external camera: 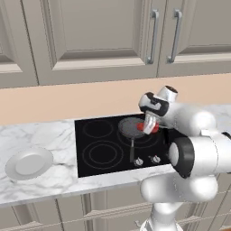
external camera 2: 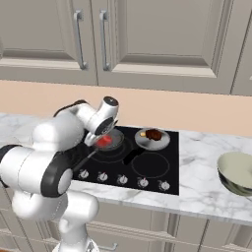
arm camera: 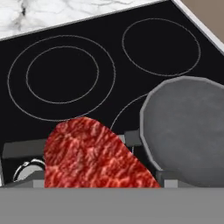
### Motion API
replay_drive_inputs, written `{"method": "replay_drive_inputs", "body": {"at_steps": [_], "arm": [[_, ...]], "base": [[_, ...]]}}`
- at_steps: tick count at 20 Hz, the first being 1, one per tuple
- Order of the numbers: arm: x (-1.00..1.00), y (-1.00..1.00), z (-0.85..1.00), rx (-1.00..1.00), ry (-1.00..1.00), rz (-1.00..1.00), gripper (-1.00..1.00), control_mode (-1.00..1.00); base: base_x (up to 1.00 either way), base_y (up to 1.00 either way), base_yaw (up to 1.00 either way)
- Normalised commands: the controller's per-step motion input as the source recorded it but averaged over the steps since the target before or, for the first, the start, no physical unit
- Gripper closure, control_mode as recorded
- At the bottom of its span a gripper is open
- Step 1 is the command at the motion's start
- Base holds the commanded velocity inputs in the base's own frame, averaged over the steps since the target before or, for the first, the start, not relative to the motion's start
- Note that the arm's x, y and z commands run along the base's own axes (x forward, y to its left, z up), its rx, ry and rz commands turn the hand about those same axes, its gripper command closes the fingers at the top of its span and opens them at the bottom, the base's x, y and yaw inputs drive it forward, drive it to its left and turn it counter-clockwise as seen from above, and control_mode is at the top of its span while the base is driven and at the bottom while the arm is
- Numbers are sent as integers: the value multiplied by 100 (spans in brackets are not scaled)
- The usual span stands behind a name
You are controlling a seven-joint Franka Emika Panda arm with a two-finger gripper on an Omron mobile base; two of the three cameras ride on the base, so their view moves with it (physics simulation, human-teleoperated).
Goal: Place one of the steaks on the plate and the other in the bowl. Then place the bowl in the fridge.
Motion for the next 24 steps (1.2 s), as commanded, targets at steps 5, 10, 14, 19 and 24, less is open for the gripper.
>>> {"method": "replay_drive_inputs", "body": {"at_steps": [5,10,14,19,24], "arm": [[-97,-33,32,0,-2,0,100,-100],[-65,-57,42,0,0,0,100,-100],[-60,-65,32,0,0,0,100,-100],[-55,-64,35,0,0,0,100,-100],[-39,-70,36,0,0,0,100,-100]], "base": [[0,0,0],[0,0,0],[0,0,0],[0,0,0],[0,0,0]]}}
